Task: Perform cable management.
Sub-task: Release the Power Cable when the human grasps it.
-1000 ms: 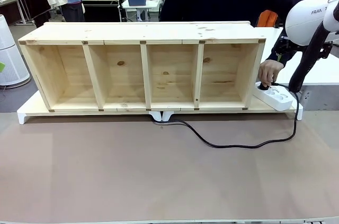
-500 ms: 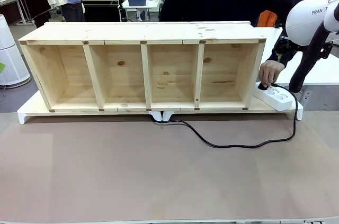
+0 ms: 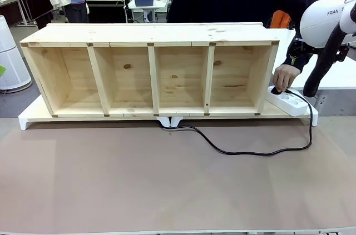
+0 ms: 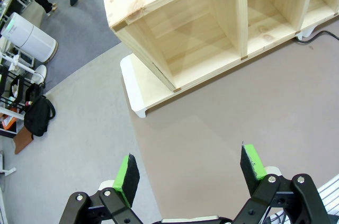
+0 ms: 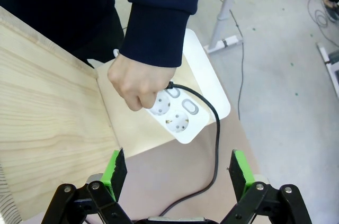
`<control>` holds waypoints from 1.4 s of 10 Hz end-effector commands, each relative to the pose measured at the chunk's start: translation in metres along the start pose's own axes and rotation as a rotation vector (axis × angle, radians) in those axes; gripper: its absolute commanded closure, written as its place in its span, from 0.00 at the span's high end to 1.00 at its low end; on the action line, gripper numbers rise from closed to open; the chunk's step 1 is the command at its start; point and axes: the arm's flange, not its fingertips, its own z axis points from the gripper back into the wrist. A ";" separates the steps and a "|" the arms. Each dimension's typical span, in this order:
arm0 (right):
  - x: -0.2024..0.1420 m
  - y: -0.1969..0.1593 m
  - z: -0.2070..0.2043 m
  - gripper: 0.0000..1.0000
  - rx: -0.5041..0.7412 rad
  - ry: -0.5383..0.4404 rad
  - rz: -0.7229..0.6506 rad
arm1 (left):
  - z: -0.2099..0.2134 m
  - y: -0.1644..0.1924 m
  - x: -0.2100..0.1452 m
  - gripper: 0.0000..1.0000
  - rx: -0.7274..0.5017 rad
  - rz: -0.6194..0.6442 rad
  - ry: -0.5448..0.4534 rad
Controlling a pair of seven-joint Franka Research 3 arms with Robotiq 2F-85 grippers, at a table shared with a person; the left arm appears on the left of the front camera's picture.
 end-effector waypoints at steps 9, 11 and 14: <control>0.000 0.000 0.000 1.00 -0.002 0.004 -0.006 | 0.000 0.000 0.000 1.00 0.002 0.007 -0.002; 0.000 0.000 0.000 1.00 -0.002 0.004 -0.006 | 0.000 0.000 0.000 1.00 0.002 0.007 -0.002; 0.000 0.000 0.000 1.00 -0.002 0.004 -0.006 | 0.000 0.000 0.000 1.00 0.002 0.007 -0.002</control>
